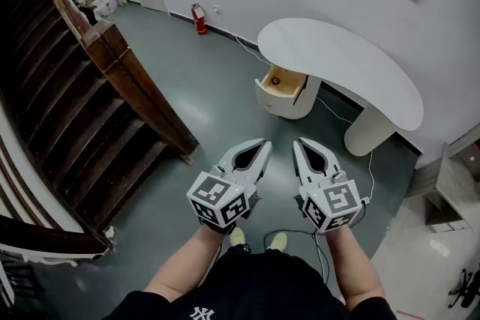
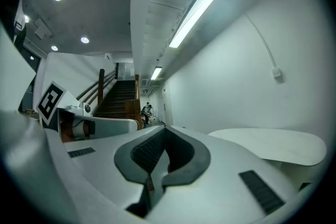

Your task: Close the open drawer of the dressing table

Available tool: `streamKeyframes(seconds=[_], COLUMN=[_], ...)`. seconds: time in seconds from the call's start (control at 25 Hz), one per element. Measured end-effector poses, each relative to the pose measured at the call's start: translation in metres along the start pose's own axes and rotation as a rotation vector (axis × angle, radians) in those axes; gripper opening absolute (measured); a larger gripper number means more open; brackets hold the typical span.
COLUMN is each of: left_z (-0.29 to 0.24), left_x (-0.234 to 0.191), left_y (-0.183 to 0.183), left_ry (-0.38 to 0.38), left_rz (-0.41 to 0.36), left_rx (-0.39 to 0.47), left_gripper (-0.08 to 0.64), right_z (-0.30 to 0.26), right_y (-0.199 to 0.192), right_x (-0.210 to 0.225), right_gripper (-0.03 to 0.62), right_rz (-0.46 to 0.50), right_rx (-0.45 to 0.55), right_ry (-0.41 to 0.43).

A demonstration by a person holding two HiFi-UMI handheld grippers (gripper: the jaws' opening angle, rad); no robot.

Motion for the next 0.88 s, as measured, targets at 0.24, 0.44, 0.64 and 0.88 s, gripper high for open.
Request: streamKeyframes(seconds=[0.24,0.44,0.64,0.88], left_z=[-0.003,-0.004,-0.014,-0.027], left_x=[0.004,0.01,0.009,0.026], left_y=[0.0,0.001,0.007,-0.003], left_ry=[-0.009,-0.014,-0.002,0.007], left_rz=[0.001,-0.002,-0.014,-0.025], left_rx=[-0.005,-0.009,-0.005,-0.024], left_gripper=[0.009,0.009,0.009,0.009], right_z=[0.0,0.01,0.021,0.045], right_y=[0.002,0.008,0.024,0.021], right_x=[0.001,0.007,0.029,0.057], right_gripper=[0.012,0.012,0.014,0.014], right_rz=[0.001,-0.071,-0.13,-0.176], right_rx=[-0.004,0.023,0.08,0.094], right_ry=[0.0,0.033,0.035,0.022])
Point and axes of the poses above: the fingertips, and each gripper's own axes: z backward along the fingers, x to its right, y out of its top, the point moved 7 cm from there along z, backward along the fingers, and after that the axes turned 12 degrees about -z, right-handed, at the moved point
